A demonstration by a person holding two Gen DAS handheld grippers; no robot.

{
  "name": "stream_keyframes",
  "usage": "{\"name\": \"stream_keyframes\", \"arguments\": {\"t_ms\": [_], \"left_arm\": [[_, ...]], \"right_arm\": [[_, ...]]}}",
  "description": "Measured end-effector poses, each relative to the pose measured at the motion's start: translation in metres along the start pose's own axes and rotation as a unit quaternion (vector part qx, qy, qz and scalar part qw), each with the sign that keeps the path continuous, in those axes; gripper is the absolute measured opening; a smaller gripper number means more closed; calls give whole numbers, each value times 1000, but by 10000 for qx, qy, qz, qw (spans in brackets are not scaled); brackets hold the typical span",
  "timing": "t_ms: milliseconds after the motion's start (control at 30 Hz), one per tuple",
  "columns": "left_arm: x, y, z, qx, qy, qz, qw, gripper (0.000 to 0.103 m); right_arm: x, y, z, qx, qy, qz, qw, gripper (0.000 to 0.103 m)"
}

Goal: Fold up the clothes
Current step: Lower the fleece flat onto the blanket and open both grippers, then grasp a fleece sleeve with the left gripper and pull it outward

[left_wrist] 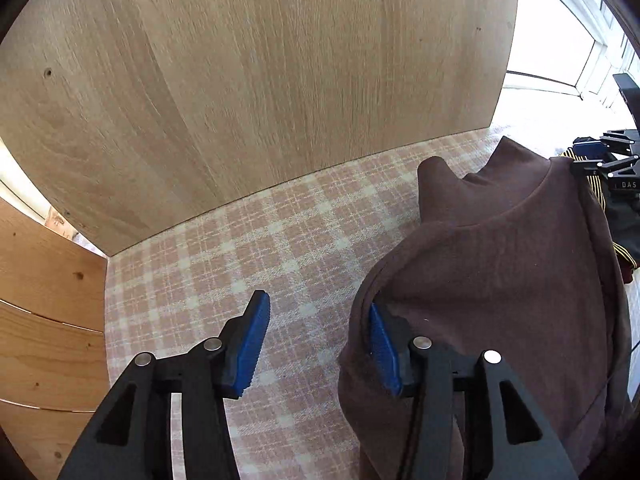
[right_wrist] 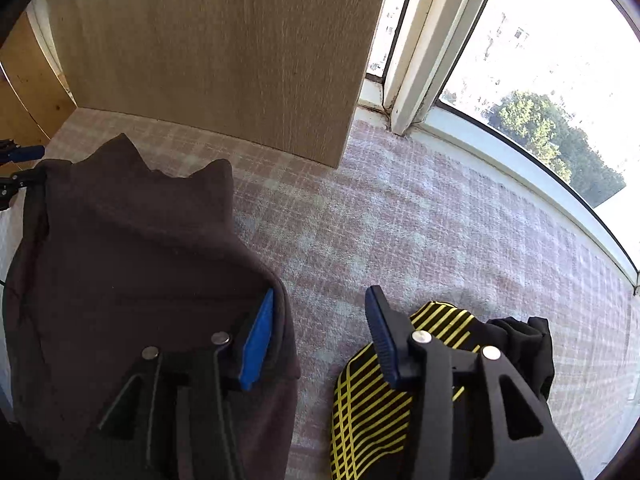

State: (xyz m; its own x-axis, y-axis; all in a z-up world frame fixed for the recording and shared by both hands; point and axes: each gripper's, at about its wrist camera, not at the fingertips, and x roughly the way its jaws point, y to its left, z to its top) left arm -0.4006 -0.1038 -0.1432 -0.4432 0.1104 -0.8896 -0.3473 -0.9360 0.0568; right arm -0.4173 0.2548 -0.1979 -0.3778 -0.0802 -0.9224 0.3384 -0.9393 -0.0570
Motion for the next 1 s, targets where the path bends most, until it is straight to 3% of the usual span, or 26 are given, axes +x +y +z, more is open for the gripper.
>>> {"name": "stream_keyframes", "arguments": {"t_ms": [100, 200, 300, 400, 533, 667, 800, 867, 1000], "left_arm": [[2, -5, 8, 117, 141, -346, 9992, 56], [12, -14, 19, 139, 332, -455, 9983, 54], [-9, -18, 20, 100, 159, -491, 9986, 54], [-47, -20, -1, 124, -80, -280, 9995, 54], [-102, -33, -69, 17, -147, -267, 9995, 55], [-140, -55, -159, -399, 146, -499, 9979, 56], [-153, -87, -243, -630, 583, -477, 9952, 56], [-155, -101, -277, -906, 777, -715, 9903, 56], [-145, -127, -313, -1117, 953, -885, 9852, 56]], "right_arm": [[-22, 7, -3, -151, -149, -164, 9996, 47], [-7, 17, 0, -290, 175, -252, 9991, 47], [-26, 27, -6, -348, -13, -248, 9991, 47], [-57, 34, -24, -379, -261, -360, 9983, 47], [-104, 42, -69, -366, -475, -356, 9976, 47], [-136, 53, -128, -153, -501, -119, 9986, 47], [-146, 65, -191, 138, -340, 19, 9993, 47], [-143, 70, -222, 289, -178, 40, 9994, 47], [-124, 73, -265, 767, 207, 330, 9963, 47]]}}
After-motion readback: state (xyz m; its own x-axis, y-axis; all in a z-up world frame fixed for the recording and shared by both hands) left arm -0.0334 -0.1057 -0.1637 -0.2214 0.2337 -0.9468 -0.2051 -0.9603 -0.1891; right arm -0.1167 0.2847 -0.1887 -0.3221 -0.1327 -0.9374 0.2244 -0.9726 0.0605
